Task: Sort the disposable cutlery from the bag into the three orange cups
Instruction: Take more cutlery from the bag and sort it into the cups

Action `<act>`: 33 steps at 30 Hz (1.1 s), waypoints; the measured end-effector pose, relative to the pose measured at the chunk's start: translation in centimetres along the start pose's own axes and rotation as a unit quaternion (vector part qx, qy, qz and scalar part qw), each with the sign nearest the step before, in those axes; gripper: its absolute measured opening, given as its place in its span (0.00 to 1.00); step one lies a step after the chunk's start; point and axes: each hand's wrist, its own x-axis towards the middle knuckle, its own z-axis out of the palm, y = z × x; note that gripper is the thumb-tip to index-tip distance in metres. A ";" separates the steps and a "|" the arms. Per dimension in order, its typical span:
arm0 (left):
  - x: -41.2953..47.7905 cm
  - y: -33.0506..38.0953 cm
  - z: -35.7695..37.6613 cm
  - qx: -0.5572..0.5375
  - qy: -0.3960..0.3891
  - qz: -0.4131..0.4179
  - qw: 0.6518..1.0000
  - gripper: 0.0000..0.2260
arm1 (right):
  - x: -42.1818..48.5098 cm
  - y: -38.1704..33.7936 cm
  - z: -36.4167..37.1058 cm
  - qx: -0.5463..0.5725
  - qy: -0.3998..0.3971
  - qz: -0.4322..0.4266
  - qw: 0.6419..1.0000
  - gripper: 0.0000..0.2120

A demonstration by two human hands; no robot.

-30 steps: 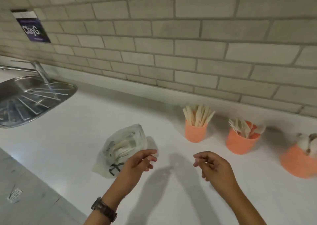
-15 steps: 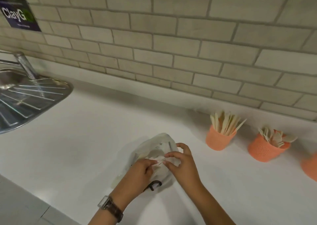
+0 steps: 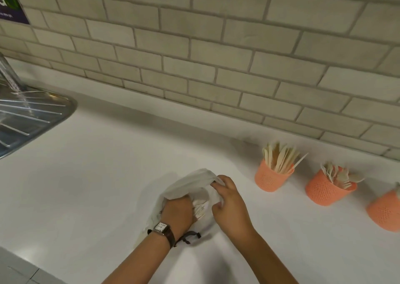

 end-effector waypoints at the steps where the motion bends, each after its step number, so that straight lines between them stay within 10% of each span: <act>1: 0.1 0.1 0.1 -0.007 0.008 0.004 1.000 0.11 | 0.0 -0.1 -0.1 0.001 0.001 -0.003 1.000 0.33; 18: -1.4 0.3 0.9 -0.017 -0.025 -0.031 0.999 0.10 | -0.4 -0.4 -0.8 -0.010 -0.027 -0.017 0.999 0.31; 33: -4.3 -0.6 -4.1 -0.201 0.037 0.153 0.967 0.14 | 1.2 0.5 -1.9 0.002 -0.023 0.033 0.999 0.28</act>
